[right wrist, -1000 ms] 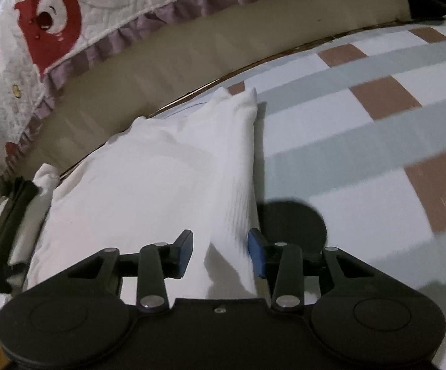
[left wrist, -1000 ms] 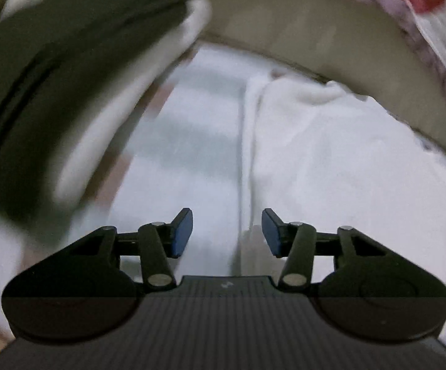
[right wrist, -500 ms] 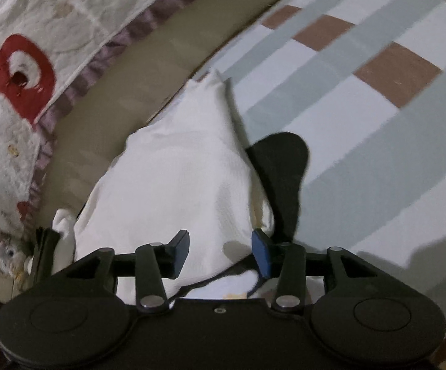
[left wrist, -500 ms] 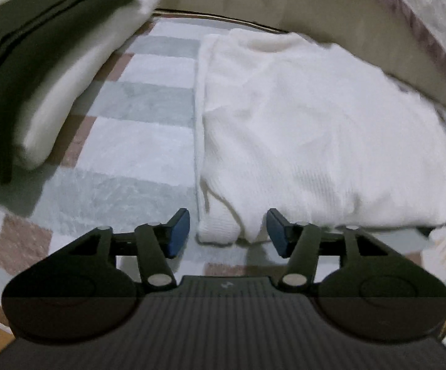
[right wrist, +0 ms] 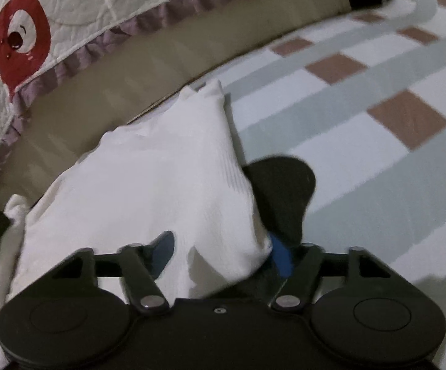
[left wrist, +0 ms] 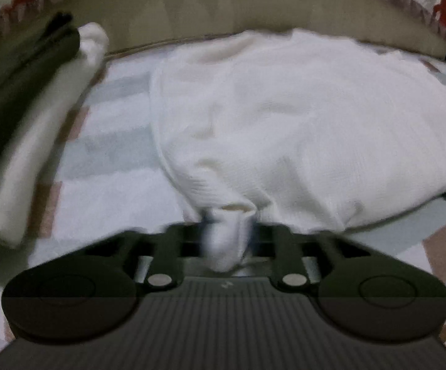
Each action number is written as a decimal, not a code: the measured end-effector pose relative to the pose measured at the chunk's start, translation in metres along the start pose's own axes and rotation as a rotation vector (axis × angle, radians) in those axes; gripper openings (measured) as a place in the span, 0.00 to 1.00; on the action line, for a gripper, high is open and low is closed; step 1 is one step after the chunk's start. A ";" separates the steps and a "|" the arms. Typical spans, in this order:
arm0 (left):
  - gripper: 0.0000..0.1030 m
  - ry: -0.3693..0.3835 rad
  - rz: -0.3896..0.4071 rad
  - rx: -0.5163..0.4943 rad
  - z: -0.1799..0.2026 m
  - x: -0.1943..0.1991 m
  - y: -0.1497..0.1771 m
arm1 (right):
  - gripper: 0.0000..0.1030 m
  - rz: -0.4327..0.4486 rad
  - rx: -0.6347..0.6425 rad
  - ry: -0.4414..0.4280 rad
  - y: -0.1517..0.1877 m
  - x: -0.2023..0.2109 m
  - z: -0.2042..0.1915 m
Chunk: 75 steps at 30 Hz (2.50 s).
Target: Fold clothes
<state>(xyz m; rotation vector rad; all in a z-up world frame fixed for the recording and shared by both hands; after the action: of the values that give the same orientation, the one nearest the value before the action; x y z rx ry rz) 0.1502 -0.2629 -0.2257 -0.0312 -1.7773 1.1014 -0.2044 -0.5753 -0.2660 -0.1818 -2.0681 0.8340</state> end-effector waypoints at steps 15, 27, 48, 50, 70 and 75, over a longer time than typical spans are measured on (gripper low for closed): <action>0.07 -0.137 -0.030 0.045 -0.033 0.053 0.017 | 0.07 0.078 0.254 0.138 -0.017 0.033 0.001; 0.04 -0.353 0.089 0.388 -0.109 0.086 0.007 | 0.06 0.100 0.325 0.184 -0.030 0.038 -0.009; 0.30 0.339 -0.228 1.134 -0.035 0.039 0.056 | 0.06 0.025 0.088 0.113 -0.006 0.041 0.006; 0.33 0.326 -0.258 1.106 -0.027 0.038 0.063 | 0.14 0.014 0.018 0.076 -0.003 0.044 0.009; 0.26 0.178 -0.067 1.208 -0.062 0.017 0.055 | 0.54 -0.018 -0.389 -0.057 0.000 0.009 0.002; 0.26 0.199 -0.062 1.269 -0.064 0.023 0.063 | 0.55 0.064 -0.378 -0.034 0.001 0.015 0.010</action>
<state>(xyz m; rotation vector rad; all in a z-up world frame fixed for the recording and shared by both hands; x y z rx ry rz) 0.1590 -0.1727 -0.2468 0.6445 -0.6624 1.9041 -0.2215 -0.5737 -0.2602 -0.4438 -2.2465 0.4783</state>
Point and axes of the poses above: each gripper's, at about its wrist camera, not at the fingertips, and x roughly against the way its jaws point, z to its right, y to its underside, the point moved 9 cm from there along -x, roughly the way its jaws point, and after that the axes turned 5 degrees about x, right-handed, at the moved point
